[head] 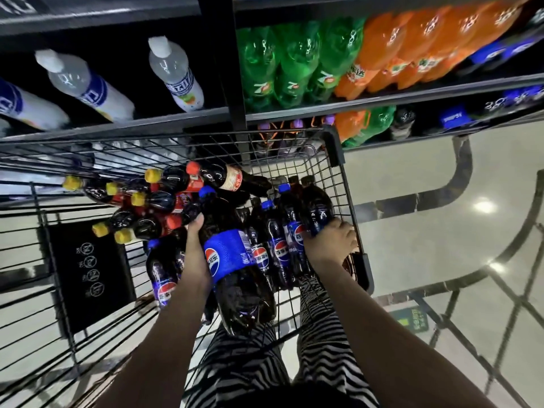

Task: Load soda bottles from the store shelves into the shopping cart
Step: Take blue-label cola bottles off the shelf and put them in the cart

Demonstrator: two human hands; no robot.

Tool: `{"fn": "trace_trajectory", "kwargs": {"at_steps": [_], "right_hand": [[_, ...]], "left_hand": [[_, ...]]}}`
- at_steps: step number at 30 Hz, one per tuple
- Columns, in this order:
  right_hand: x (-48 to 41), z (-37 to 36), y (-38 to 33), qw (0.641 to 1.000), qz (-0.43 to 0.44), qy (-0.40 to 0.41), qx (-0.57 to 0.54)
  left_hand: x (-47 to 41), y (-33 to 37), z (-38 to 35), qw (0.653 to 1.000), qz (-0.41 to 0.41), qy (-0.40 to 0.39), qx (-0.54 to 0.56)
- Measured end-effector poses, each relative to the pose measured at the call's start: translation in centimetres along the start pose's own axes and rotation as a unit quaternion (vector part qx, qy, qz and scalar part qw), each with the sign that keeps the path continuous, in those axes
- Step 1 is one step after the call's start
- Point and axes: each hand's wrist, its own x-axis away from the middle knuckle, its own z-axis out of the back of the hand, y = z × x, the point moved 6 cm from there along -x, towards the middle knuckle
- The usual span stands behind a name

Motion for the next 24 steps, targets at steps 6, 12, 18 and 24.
{"fn": "trace_trajectory", "kwargs": {"at_steps": [6,12,18,24], "right_hand": [[-0.4,-0.2,1.8,0.984,0.025,-0.039,-0.174],[-0.5,0.4,1.2,0.985,0.062,-0.056,-0.149],[-0.7,0.2,2.1,0.973,0.043,-0.108,-0.198],[1.0,0.0,2.4,0.977,-0.016,-0.119,-0.174]], "left_hand": [[0.3,-0.3,0.7,1.0,0.009,0.023,0.0],[0.8,0.4,1.2,1.0,0.007,0.016,-0.007],[0.5,1.0,1.7,1.0,-0.003,0.013,0.005],[1.2,1.3,0.6,0.999,0.01,-0.001,-0.039]]}}
